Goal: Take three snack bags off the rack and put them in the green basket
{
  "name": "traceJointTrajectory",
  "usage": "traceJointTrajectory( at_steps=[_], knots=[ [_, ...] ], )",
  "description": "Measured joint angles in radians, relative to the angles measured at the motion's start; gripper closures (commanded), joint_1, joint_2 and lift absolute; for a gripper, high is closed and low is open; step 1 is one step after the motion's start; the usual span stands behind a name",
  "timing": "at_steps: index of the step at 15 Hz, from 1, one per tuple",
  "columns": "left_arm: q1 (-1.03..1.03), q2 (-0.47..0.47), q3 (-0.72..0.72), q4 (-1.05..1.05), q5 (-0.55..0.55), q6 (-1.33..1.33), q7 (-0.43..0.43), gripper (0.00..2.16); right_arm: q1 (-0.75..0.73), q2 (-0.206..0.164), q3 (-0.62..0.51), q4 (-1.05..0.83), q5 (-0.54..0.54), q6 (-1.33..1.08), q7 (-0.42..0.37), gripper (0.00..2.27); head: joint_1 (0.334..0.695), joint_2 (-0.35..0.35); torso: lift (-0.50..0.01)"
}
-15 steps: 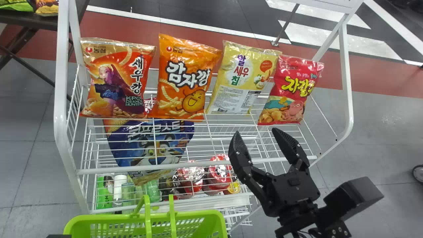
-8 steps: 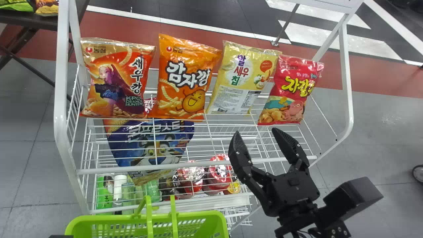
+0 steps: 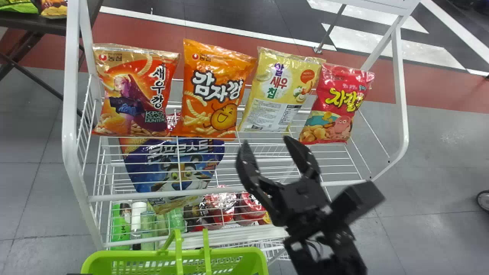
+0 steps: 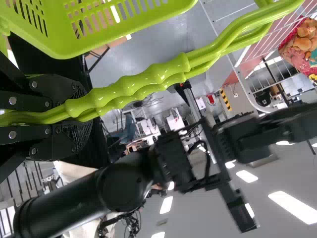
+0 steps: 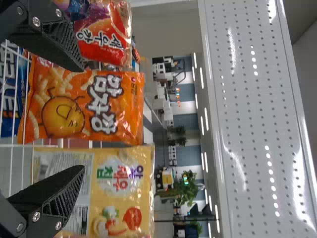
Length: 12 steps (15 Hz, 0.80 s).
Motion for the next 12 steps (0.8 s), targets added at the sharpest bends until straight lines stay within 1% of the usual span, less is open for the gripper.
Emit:
traceJointTrajectory(
  at_steps=[4,7,9,12],
  knots=[
    [-0.012,0.005,-0.014,0.006,-0.003,0.000,0.001,1.16,-0.212,0.001,0.142,0.136,0.057,0.098,-0.009,0.12,0.695,-0.350,-0.022],
    [-0.012,0.007,-0.015,0.006,-0.003,0.000,0.001,1.16,-0.371,0.009,0.214,0.253,0.061,0.187,-0.024,0.12,0.695,-0.269,-0.022],
    [-0.013,0.010,-0.015,0.007,-0.002,0.000,0.001,1.16,-0.448,0.013,0.240,0.312,0.052,0.234,-0.036,0.12,0.695,-0.217,-0.022],
    [-0.022,0.019,-0.015,0.013,0.003,0.000,0.001,1.16,-0.532,0.021,0.248,0.396,0.046,0.274,-0.035,0.13,0.695,-0.193,-0.022]
  ],
)
